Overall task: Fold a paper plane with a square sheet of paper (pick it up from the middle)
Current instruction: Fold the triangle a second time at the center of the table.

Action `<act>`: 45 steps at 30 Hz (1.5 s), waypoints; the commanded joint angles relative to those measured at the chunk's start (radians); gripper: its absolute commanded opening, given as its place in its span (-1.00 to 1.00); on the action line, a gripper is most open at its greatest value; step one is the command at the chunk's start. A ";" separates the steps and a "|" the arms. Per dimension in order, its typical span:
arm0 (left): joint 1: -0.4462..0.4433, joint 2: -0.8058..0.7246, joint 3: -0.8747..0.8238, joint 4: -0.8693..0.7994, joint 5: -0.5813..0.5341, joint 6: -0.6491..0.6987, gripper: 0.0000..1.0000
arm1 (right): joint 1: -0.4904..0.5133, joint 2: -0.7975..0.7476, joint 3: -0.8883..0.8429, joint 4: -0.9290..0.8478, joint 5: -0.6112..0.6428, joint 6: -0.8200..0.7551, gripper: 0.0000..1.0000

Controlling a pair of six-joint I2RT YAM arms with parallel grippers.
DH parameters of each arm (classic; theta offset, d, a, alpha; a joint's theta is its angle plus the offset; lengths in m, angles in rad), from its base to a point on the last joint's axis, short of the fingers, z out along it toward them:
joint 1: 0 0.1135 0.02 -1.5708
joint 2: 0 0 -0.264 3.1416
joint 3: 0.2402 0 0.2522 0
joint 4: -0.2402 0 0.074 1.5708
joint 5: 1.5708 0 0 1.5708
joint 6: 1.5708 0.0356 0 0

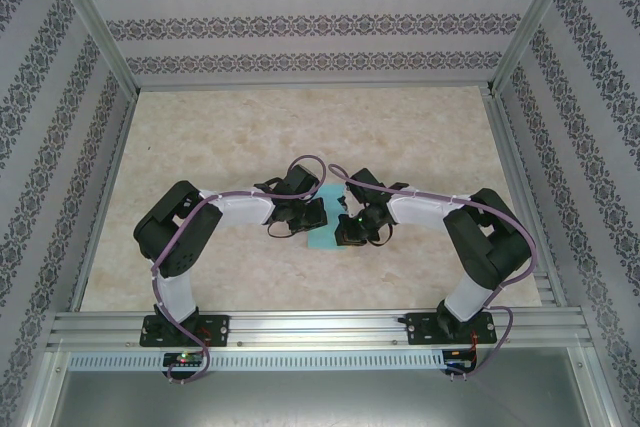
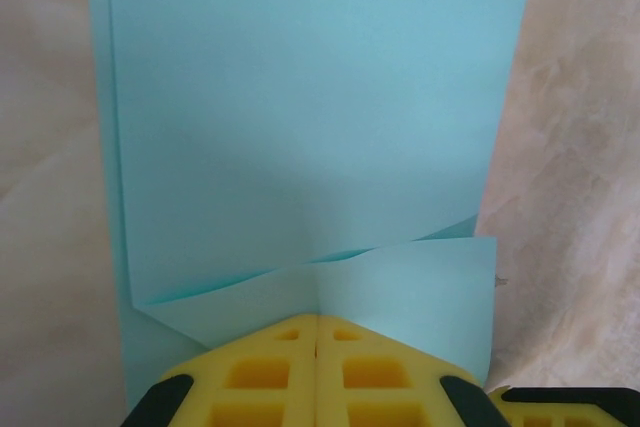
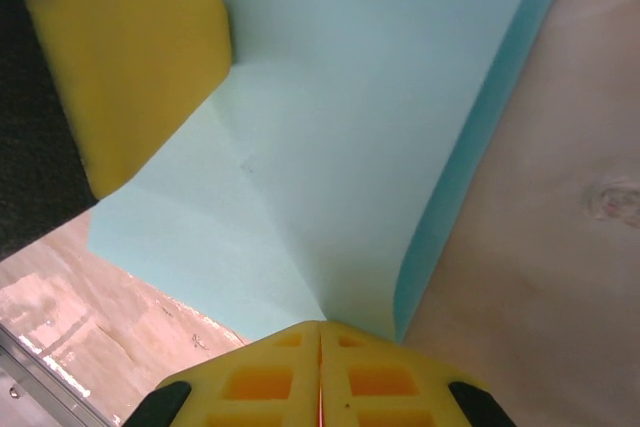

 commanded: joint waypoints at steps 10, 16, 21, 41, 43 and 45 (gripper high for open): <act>-0.007 0.073 -0.019 -0.095 -0.067 -0.020 -0.86 | -0.008 0.015 -0.045 -0.011 0.023 -0.019 -0.83; -0.007 0.074 -0.021 -0.094 -0.067 -0.022 -0.86 | -0.009 0.017 -0.067 -0.005 0.024 -0.018 -0.83; -0.008 0.074 -0.023 -0.092 -0.062 -0.019 -0.86 | -0.050 -0.021 -0.118 0.067 -0.075 -0.017 -0.83; -0.007 0.082 -0.016 -0.074 -0.040 -0.017 -0.86 | -0.061 0.010 -0.033 0.124 -0.117 -0.019 -0.80; -0.007 0.084 -0.017 -0.074 -0.042 -0.019 -0.87 | -0.061 0.016 -0.039 0.110 -0.105 -0.024 -0.80; -0.007 0.084 -0.017 -0.074 -0.044 -0.020 -0.87 | -0.061 0.025 -0.046 0.097 -0.092 -0.031 -0.80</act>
